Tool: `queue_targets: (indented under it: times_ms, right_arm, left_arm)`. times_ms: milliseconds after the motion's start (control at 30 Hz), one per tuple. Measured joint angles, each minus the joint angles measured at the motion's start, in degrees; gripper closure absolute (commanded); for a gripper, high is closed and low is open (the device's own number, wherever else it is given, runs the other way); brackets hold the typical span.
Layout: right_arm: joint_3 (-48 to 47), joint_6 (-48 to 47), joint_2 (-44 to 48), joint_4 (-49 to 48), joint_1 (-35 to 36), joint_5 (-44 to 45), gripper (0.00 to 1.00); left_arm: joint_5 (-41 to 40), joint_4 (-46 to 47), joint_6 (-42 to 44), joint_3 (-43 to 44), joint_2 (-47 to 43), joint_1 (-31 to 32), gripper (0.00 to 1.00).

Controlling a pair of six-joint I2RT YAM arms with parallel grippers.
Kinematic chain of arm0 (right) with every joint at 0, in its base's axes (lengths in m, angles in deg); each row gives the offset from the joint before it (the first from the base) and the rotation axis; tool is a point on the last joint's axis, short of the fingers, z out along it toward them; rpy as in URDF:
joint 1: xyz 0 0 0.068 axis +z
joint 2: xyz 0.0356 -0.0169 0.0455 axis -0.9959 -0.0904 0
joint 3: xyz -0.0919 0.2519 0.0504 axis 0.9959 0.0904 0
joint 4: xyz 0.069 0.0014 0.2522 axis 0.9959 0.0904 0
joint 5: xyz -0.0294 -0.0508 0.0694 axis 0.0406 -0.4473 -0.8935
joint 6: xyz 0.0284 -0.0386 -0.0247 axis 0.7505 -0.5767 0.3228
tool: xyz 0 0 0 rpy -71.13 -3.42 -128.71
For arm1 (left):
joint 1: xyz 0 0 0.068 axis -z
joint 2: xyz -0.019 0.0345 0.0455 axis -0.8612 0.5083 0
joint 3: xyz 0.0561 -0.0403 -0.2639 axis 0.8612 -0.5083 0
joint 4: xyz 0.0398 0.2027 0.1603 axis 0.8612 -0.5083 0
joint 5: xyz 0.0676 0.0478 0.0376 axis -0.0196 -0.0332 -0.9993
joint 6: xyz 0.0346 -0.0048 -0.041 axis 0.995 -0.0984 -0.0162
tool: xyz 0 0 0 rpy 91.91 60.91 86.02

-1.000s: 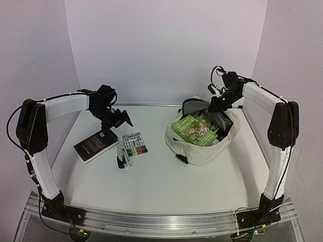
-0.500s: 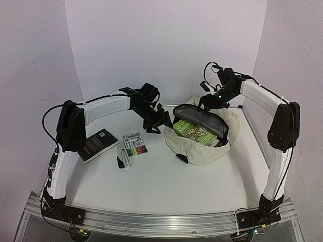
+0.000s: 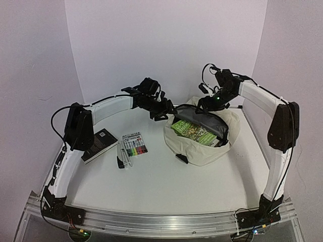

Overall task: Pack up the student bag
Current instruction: Place the book in the student bag.

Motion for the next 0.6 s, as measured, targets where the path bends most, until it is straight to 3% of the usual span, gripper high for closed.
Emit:
queue_targets:
  times_ms: [167,600]
  right_arm:
    - [0.9,0.1,0.2,0.0,-0.5,0.1,0.12]
    - [1.9,0.2,0.7,0.4,-0.8,0.1,0.12]
  left_arm:
    - [0.3,1.4,-0.6,0.6,4.1,-0.2,0.35]
    - [7.0,3.2,0.6,1.0,6.6,1.5,0.46]
